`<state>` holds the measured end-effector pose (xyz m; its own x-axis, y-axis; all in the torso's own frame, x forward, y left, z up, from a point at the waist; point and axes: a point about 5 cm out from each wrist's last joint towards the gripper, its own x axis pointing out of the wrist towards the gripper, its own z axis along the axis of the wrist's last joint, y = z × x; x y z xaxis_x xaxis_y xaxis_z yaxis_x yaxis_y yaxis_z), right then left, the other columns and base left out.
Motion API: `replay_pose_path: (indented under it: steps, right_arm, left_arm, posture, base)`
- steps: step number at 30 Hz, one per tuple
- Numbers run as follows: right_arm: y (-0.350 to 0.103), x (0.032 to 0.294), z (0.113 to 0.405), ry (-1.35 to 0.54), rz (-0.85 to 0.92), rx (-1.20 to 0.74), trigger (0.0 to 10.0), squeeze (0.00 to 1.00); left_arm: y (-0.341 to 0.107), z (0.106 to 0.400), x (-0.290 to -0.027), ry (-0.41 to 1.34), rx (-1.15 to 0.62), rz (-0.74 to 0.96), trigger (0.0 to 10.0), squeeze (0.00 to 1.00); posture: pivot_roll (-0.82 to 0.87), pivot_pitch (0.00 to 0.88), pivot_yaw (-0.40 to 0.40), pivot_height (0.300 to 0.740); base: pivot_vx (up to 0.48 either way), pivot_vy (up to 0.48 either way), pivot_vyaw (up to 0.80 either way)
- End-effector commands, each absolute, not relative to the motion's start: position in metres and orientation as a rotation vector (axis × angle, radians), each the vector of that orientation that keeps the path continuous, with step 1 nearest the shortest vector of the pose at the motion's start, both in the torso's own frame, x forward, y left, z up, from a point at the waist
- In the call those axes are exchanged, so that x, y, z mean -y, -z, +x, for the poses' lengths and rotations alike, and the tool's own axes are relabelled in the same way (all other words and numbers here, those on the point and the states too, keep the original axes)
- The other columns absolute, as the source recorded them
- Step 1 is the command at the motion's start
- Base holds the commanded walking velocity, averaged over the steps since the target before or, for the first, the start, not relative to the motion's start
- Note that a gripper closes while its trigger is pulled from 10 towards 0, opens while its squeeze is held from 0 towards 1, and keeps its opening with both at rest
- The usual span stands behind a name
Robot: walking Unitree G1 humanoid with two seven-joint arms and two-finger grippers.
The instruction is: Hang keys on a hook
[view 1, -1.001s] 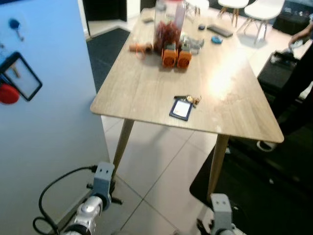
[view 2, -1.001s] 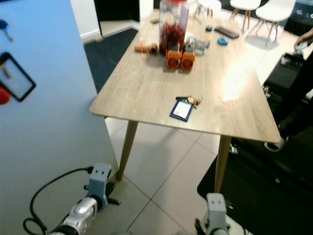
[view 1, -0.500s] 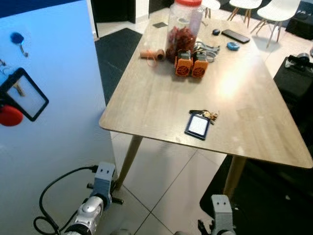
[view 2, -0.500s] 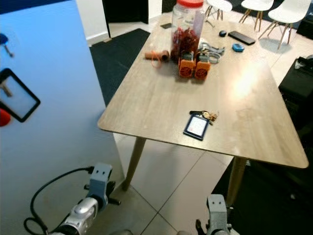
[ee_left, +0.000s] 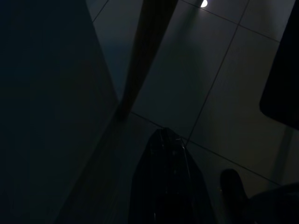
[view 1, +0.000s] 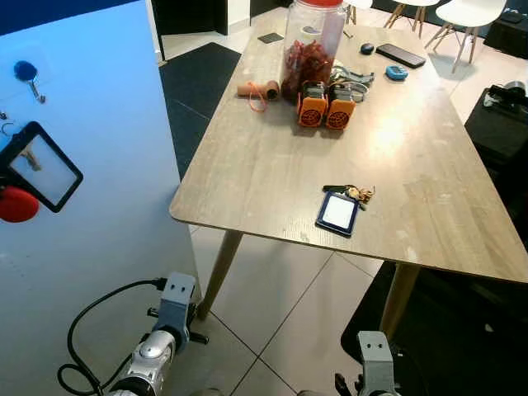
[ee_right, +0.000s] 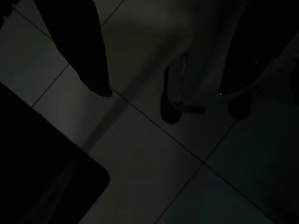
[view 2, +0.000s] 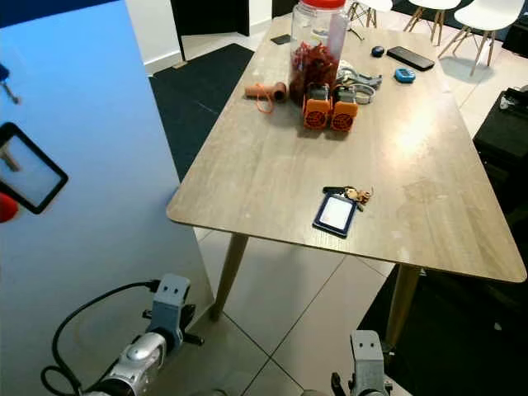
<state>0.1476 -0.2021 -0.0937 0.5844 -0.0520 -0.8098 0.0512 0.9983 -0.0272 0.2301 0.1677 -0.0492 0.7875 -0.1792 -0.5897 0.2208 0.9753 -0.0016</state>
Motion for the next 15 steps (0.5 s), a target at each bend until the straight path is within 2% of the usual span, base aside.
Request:
replay_pose_path:
  steps: [1,7,15]
  right_arm:
    - [0.0947,0.2056,0.1441,0.077,0.001,-0.958,10.0,0.00]
    - [0.0952,0.2064,0.1421,0.084,0.005,-0.961,10.0,0.00]
    - [0.0963,0.2082,0.1380,0.093,0.005,-0.969,10.0,0.00]
  left_arm:
    - [0.0500,0.2289,-0.1635,0.236,-0.629,0.072,10.0,0.00]
    - [0.0496,0.2300,-0.1633,0.236,-0.629,0.076,10.0,0.00]
    - [0.0495,0.2316,-0.1655,0.196,-0.638,0.053,10.0,0.00]
  posture:
    - [0.04,0.063,-0.016,0.740]
    - [0.03,0.068,-0.013,0.740]
    - [0.04,0.075,-0.015,0.740]
  base:
    - [0.000,-0.480,0.00]
    - [0.000,-0.480,0.00]
    - [0.000,0.000,0.00]
